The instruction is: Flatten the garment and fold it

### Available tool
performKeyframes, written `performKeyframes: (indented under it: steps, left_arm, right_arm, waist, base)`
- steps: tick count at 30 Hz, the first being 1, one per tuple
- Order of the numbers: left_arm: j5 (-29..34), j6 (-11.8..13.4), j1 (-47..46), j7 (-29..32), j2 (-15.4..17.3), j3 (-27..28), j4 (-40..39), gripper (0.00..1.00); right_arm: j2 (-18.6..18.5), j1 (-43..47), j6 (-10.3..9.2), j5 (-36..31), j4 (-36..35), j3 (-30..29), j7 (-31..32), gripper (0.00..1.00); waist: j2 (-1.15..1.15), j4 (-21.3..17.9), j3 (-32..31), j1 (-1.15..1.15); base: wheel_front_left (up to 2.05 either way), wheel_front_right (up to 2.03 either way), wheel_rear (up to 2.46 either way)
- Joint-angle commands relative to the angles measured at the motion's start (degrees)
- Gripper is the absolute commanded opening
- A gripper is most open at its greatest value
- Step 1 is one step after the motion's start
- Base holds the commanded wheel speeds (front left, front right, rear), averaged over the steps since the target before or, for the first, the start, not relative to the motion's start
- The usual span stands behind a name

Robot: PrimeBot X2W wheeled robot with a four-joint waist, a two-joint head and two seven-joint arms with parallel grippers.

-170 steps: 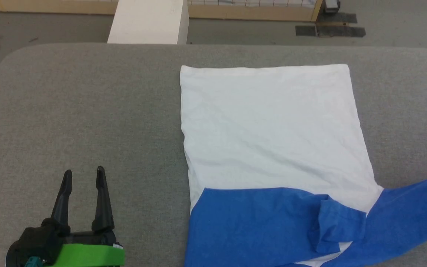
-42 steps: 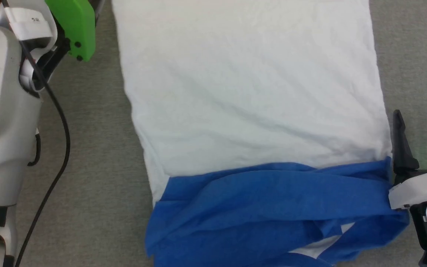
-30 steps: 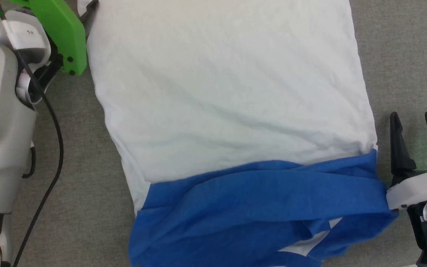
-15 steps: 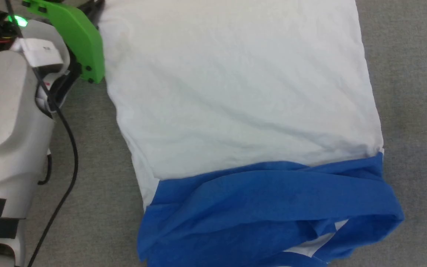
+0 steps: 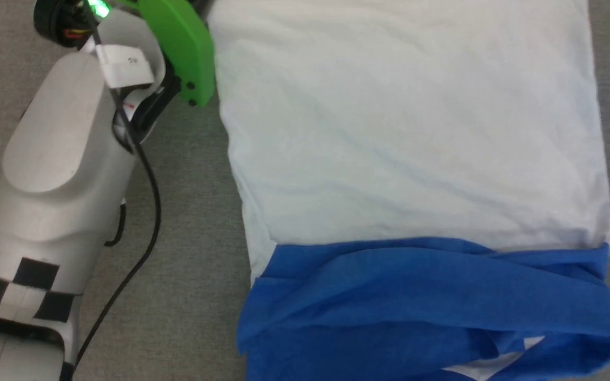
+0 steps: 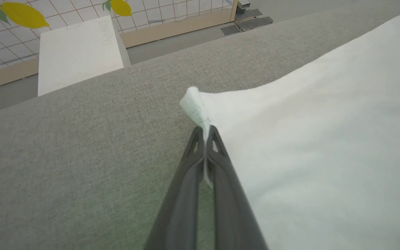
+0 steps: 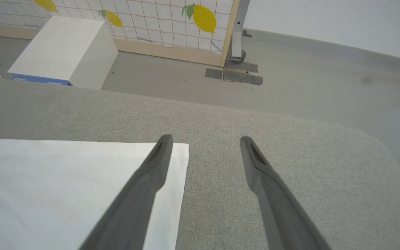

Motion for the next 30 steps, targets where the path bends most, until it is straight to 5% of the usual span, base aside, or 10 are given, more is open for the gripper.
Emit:
performKeyframes:
  steps: [1,13,14,15,17,30]
  left_arm:
    - [0.16,-0.28,-1.23,-0.62,-0.71,-0.45,0.27,0.0]
    - [-0.41,-0.34,-4.76,-2.85,-4.04,-3.17,3.16,0.0]
    - [-0.54,-0.35,-4.91,-3.07,-4.07,-3.28,3.44,0.0]
    - [-0.64,-0.35,-5.02,-3.24,-4.06,-3.36,3.66,0.0]
    - [-0.88,-0.36,-5.27,-3.62,-3.91,-3.49,4.17,0.0]
    - [-0.35,1.05,-9.18,-14.22,-1.19,0.35,6.45,0.0]
  right_arm:
    - [0.68,-1.09,-0.09,-1.29,2.02,0.14,0.8,1.0]
    - [2.16,-3.3,-0.09,-8.57,12.26,-2.86,0.86,1.0]
    - [2.32,-3.34,-0.09,-8.85,12.79,-3.36,0.62,0.89]
    - [2.4,-3.38,-0.09,-9.03,13.17,-3.54,0.46,0.45]
    - [2.48,-3.64,-0.09,-9.41,13.75,-3.86,-0.32,0.0]
    - [1.78,-7.17,-0.09,-9.42,15.02,-4.23,-8.09,0.0]
  waist:
    - [0.0,2.78,2.45,-0.01]
    - [0.0,6.72,5.53,-0.01]
    - [0.0,6.86,5.63,-0.01]
    - [0.0,6.94,5.71,-0.01]
    - [0.0,7.0,5.83,-0.01]
    - [0.0,4.79,3.28,-0.01]
  base:
    - [0.0,0.0,0.0]
    - [0.0,0.0,0.0]
    - [0.0,0.0,0.0]
    - [0.0,0.0,0.0]
    - [0.0,0.0,0.0]
    - [0.0,0.0,0.0]
